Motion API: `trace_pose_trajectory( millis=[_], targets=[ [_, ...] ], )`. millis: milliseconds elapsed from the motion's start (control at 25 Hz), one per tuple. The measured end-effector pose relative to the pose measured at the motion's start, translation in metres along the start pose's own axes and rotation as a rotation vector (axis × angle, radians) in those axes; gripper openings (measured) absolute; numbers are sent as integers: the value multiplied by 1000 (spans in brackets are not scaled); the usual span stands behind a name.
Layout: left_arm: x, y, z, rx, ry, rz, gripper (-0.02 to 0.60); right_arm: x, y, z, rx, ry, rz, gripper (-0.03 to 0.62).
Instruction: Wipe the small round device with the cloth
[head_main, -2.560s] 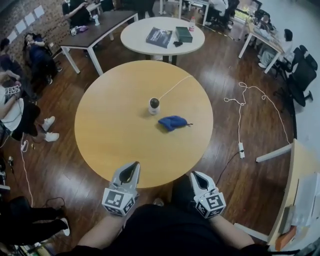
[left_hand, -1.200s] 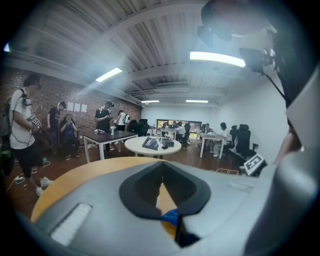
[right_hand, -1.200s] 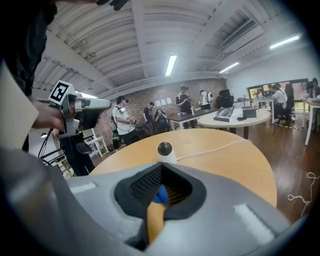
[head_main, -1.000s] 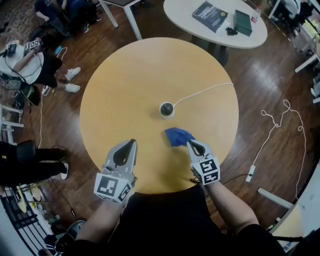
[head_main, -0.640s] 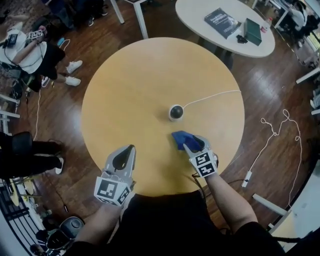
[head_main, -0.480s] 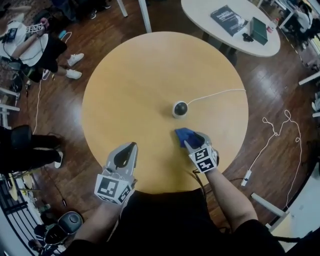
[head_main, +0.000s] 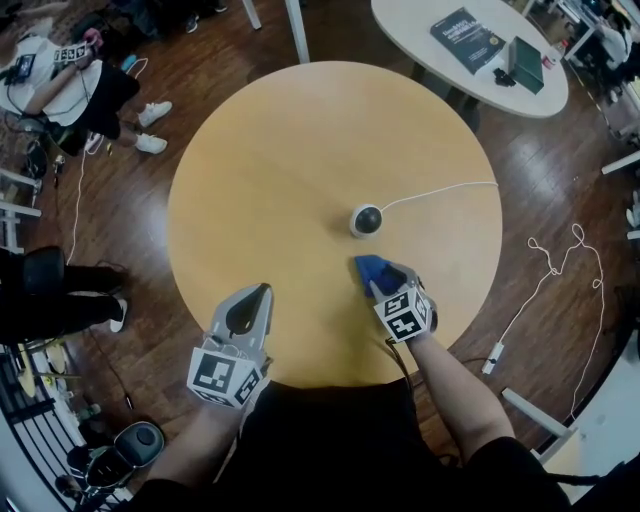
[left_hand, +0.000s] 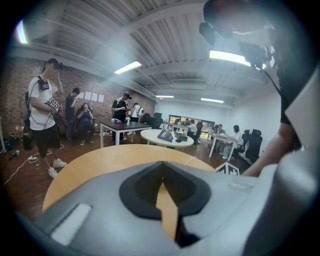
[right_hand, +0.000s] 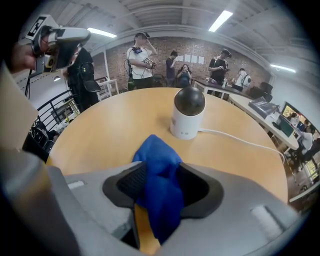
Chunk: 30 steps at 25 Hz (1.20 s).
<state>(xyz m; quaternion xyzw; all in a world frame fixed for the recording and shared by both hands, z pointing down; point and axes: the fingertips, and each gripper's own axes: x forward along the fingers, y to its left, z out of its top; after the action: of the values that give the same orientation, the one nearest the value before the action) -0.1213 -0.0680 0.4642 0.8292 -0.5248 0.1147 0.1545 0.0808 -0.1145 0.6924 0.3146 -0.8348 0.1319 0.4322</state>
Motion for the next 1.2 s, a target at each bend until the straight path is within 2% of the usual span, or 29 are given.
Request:
trace_pose_trajectory(
  millis=[160, 280, 440, 800, 1200],
  targets=[
    [3, -6, 4, 9, -4, -21, 3, -3, 2, 0, 1, -6, -2, 162],
    [4, -9, 6, 19, -8, -35, 3, -6, 2, -1, 6, -15, -15, 93],
    [5, -9, 2, 18, 1, -44, 3, -13, 2, 0, -6, -31, -29, 31],
    [14, -20, 11, 31, -31, -82, 3, -42, -23, 16, -6, -108, -102, 25],
    [3, -12, 10, -3, -80, -50, 3, -84, -59, 79, -6, -247, -202, 23]
  ],
)
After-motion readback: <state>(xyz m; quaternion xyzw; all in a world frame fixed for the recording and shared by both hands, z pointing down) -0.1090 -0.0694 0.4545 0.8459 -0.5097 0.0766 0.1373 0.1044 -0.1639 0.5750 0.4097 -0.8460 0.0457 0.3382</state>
